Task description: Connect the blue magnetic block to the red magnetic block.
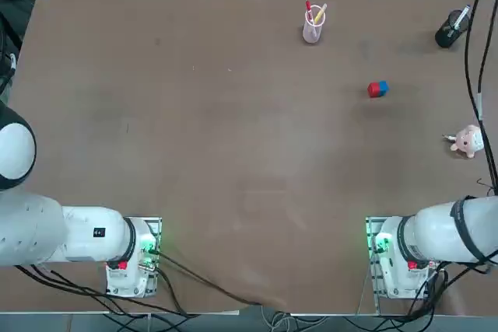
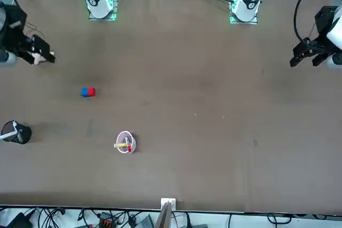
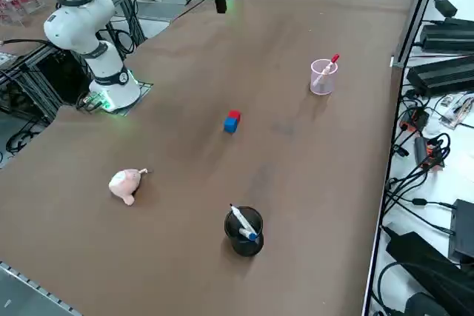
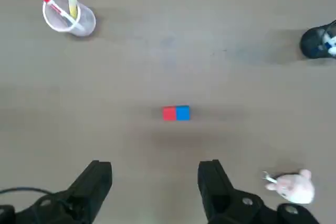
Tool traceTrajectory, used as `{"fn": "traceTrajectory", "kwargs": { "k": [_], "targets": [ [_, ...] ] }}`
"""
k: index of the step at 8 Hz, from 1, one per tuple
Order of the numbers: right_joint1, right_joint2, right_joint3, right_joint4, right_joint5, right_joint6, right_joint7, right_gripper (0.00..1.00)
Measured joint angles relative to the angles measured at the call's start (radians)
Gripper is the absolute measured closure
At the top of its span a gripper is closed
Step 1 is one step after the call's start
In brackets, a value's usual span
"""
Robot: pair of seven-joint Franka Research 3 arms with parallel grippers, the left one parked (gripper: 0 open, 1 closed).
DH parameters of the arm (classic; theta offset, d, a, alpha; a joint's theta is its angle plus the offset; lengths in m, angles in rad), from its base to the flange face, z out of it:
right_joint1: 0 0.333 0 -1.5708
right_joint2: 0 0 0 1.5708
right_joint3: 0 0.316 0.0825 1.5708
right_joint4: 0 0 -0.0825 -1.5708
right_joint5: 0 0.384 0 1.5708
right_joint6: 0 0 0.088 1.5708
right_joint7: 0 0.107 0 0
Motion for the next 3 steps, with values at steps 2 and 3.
{"fn": "traceTrajectory", "kwargs": {
  "k": [2, 3],
  "targets": [
    [0.001, -0.024, 0.004, -0.001, -0.056, -0.026, -0.029, 0.00],
    [0.003, -0.027, 0.007, -0.003, -0.064, -0.027, -0.029, 0.00]
  ]
}}
